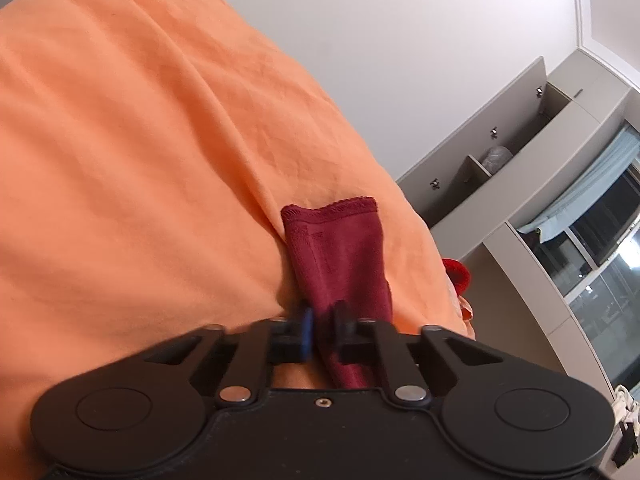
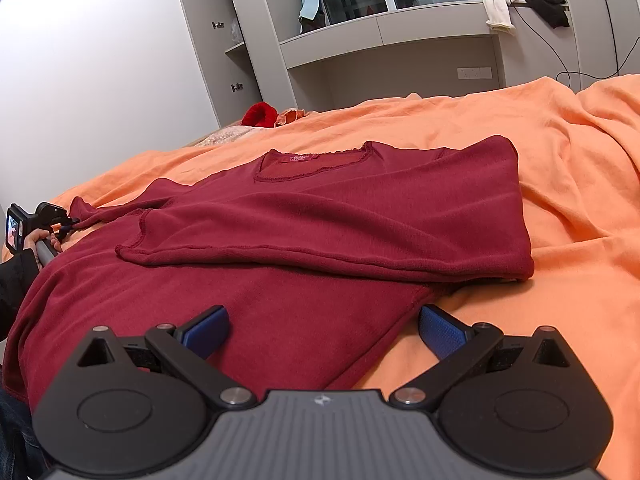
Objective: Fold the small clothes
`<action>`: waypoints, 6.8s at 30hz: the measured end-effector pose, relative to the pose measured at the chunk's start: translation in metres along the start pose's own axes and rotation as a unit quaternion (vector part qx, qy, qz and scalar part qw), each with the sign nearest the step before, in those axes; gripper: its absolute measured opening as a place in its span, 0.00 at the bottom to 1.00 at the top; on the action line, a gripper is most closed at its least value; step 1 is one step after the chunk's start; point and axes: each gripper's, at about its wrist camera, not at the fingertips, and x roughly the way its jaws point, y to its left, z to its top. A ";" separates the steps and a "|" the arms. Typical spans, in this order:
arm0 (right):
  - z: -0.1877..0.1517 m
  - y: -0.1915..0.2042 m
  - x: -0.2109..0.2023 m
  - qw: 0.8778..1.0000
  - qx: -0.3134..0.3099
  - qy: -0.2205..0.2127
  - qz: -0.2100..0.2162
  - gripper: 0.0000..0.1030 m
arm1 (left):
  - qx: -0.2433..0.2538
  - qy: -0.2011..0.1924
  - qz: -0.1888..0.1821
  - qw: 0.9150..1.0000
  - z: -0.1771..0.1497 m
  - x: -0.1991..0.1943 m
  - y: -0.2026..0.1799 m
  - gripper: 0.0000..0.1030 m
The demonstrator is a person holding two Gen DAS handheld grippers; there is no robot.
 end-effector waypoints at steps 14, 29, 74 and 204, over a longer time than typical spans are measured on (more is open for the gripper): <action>0.002 0.007 -0.003 1.000 -0.003 0.000 -0.015 1.00 | 0.197 -0.061 -0.116 0.972 0.004 -0.078 -0.112 0.03; 0.029 -0.002 -0.053 0.993 0.045 -0.107 -0.015 1.00 | 0.413 -0.015 -0.316 0.854 -0.147 -0.222 -0.275 0.03; 0.023 0.073 0.034 0.985 -0.163 -0.048 -0.032 1.00 | 0.328 0.124 -0.219 0.911 -0.182 -0.160 -0.168 0.82; -0.139 0.142 -0.153 0.933 -0.242 -0.192 -0.184 0.06 | 0.712 0.047 -0.321 0.623 -0.341 -0.422 -0.037 0.99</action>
